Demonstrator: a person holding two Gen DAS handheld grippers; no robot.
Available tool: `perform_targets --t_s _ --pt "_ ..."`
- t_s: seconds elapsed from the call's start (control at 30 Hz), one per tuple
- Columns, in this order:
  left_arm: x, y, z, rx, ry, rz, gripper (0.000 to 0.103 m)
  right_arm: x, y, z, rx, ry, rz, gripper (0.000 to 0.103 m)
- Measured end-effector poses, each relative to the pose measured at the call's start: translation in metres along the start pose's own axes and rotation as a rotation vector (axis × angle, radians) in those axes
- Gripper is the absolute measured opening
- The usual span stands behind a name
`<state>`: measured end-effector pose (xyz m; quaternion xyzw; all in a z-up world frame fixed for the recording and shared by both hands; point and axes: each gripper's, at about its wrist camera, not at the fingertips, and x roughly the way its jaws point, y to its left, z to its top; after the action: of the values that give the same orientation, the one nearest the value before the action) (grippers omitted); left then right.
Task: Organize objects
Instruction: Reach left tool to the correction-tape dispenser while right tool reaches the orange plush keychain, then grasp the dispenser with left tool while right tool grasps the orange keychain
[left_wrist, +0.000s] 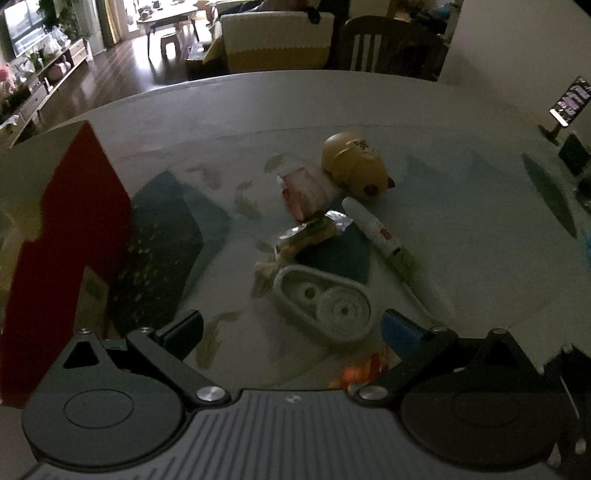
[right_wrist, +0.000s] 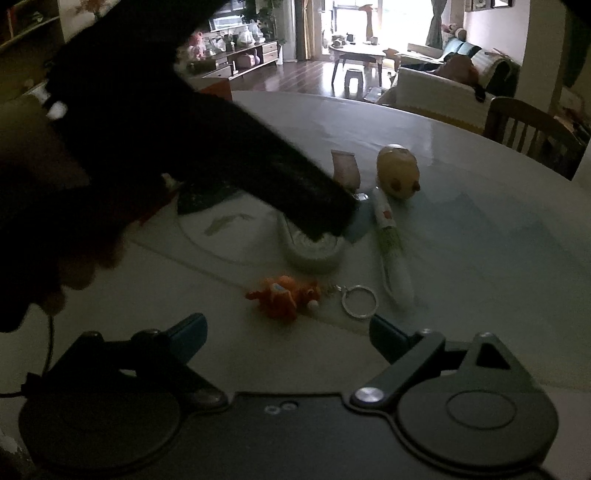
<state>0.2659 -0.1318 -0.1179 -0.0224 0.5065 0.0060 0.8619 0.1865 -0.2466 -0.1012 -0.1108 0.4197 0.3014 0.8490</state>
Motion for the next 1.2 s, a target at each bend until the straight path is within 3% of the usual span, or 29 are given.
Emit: perform_targets --t_s 0.37,0.57,0.8,1.2 --pt "0.034 -0.021 0.018 -0.002 0.012 0.114 0.103 0.011 -0.004 0.008 -0.019 0.026 -0.014 0.090" --pt "0.051 -0.021 0.015 0.015 0.083 0.080 0.103 0.018 -0.010 0.007 -0.004 0.039 0.003 0.090" --pt "0.051 -0.006 0.008 0.011 0.090 0.044 0.103 0.026 -0.006 0.010 -0.024 0.032 0.036 0.088" --pt "0.047 0.032 -0.002 -0.004 0.083 0.044 0.103 0.050 0.002 0.015 -0.069 0.042 0.016 0.074"
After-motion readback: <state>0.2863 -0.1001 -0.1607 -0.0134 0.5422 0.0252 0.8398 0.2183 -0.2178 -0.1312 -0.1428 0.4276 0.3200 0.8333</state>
